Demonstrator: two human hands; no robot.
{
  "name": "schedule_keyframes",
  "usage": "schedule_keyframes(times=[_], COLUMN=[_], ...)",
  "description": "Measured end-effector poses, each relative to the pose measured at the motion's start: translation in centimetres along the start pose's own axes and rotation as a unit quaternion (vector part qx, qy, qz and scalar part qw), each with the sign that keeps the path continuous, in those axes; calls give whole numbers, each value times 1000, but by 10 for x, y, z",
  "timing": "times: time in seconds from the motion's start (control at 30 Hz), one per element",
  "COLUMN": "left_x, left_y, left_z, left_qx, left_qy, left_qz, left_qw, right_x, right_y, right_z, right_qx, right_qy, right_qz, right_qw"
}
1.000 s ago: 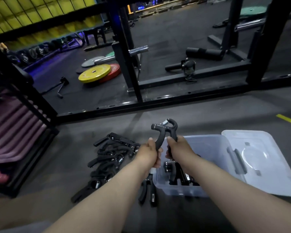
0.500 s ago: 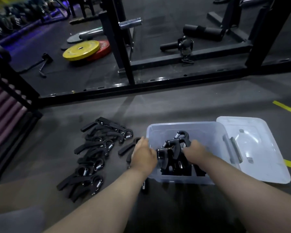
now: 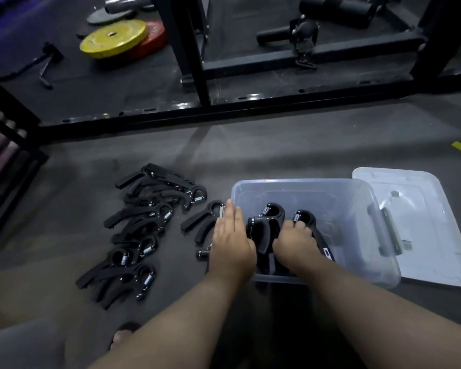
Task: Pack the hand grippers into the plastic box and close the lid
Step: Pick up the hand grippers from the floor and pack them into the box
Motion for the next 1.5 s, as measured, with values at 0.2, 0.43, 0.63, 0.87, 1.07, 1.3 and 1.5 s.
schedule_keyframes(times=[0.2, 0.43, 0.63, 0.87, 1.07, 1.3, 1.5], left_x=[-2, -2, 4, 108, 159, 165, 177], left_y=[3, 4, 10, 11, -27, -32, -62], left_z=[-2, -2, -2, -21, 3, 65, 98], left_qx=[-24, -36, -51, -125, 90, 109, 201], left_qy=[-10, -13, -9, 285, 355, 282, 234], left_qz=[11, 6, -101, -325, -182, -80, 12], left_qw=[1000, 999, 994, 893, 913, 950, 951], right_x=[0, 3, 49, 120, 133, 133, 132], right_y=[-1, 5, 20, 24, -19, -19, -20], right_z=[2, -3, -12, -24, -25, -26, -30], right_qx=[8, -35, -89, -109, -49, -64, -43], right_qy=[23, 17, 132, 261, 283, 282, 285], right_qz=[68, 4, 56, 143, 113, 124, 138], right_qw=[997, 999, 986, 949, 951, 949, 948])
Point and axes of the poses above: each hand's wrist, its own z-axis towards the middle knuckle, its own y-axis out of the back of the hand, x = y × z, the point moved 10 cm from there along z, towards the middle knuckle, and after that the axes turned 9 degrees about x, right-handed, at the moved point
